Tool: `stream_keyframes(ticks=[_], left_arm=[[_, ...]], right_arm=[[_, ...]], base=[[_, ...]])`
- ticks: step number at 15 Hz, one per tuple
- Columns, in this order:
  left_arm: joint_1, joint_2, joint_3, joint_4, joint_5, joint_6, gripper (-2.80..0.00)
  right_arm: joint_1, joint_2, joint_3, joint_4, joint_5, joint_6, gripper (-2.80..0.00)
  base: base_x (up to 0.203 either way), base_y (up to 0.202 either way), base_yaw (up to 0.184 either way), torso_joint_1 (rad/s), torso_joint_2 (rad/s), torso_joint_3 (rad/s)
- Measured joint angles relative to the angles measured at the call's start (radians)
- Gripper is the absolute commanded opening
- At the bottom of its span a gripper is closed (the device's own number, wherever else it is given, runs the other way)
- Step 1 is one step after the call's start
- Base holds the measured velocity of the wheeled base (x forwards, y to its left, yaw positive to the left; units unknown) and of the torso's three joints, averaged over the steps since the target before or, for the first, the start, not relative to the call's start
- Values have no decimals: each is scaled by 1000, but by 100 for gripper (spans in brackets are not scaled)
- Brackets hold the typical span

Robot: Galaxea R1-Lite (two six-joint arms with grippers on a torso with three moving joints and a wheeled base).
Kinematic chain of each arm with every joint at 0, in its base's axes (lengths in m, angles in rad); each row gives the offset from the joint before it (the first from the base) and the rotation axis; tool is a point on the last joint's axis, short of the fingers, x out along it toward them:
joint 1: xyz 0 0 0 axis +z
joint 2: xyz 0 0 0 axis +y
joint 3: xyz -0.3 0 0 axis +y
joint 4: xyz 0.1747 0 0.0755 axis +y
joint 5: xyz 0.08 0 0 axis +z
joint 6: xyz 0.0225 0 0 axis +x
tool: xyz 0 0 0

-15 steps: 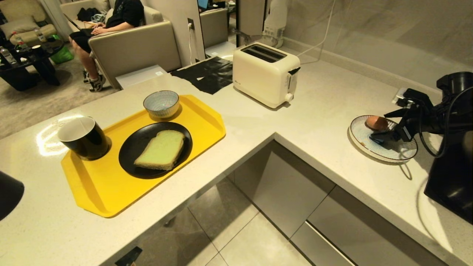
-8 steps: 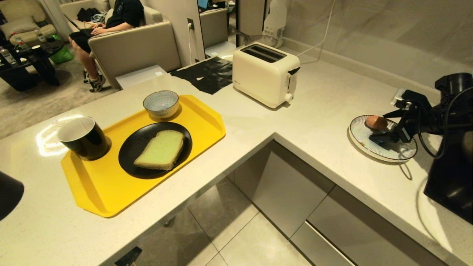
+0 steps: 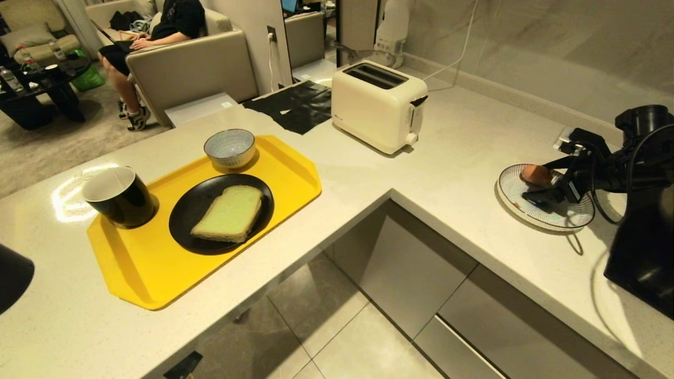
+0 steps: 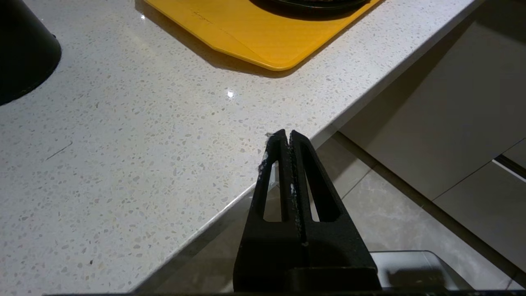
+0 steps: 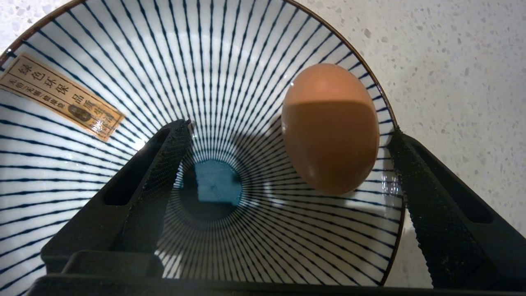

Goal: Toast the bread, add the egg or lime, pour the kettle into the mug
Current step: Pick up the egg

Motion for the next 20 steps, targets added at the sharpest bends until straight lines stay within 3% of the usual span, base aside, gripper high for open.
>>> stream_keyframes(ticks=[19, 20], left_arm=[[0, 0, 0, 0, 0, 0, -280], [0, 0, 0, 1, 0, 0, -280]], right_arm=[[28, 16, 0, -1, 4, 42, 0], [28, 16, 0, -1, 4, 41, -280]], base=[[0, 0, 0, 0, 0, 0], [0, 0, 0, 0, 0, 0]])
